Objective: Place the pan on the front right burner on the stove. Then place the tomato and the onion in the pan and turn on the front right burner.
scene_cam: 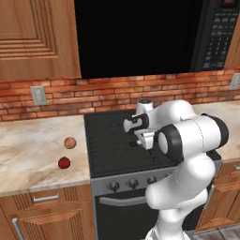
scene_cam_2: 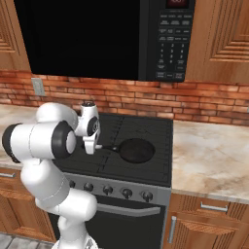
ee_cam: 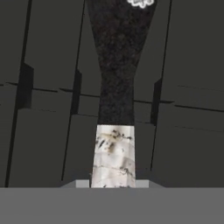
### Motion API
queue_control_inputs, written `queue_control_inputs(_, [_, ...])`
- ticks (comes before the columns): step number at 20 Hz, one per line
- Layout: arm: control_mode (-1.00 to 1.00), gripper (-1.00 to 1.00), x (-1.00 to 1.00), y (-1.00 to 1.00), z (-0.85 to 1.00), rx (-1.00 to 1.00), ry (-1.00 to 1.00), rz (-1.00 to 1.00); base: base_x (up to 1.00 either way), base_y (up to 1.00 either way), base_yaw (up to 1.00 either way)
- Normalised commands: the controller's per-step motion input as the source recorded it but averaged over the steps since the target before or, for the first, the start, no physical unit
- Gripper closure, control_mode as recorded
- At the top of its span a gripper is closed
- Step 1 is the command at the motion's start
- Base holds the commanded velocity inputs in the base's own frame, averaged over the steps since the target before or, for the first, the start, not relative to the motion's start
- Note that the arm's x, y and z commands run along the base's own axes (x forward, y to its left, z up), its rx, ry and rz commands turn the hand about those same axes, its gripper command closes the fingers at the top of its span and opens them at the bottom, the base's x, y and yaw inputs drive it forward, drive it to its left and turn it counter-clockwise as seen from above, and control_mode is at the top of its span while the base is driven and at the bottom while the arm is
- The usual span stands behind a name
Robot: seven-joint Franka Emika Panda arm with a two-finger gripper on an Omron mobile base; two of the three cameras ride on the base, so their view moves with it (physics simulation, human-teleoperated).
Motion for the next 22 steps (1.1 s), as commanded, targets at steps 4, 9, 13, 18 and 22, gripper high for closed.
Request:
queue_control_inputs(4, [-1.00,1.00,0.05,0.00,-0.16,0.00,0.00,0.00,0.00,0.00,0.00])
queue_control_inputs(9, [-1.00,-1.00,0.00,0.00,-0.12,0.00,0.00,0.00,0.00,0.00,0.00])
queue_control_inputs(13, [-1.00,-1.00,0.00,0.00,-0.01,0.00,0.00,0.00,0.00,0.00,0.00])
queue_control_inputs(18, [-1.00,-1.00,0.00,0.00,0.00,0.00,0.00,0.00,0.00,0.00,0.00])
queue_control_inputs(22, [-1.00,-1.00,-0.01,0.00,0.08,0.00,0.00,0.00,0.00,0.00,0.00])
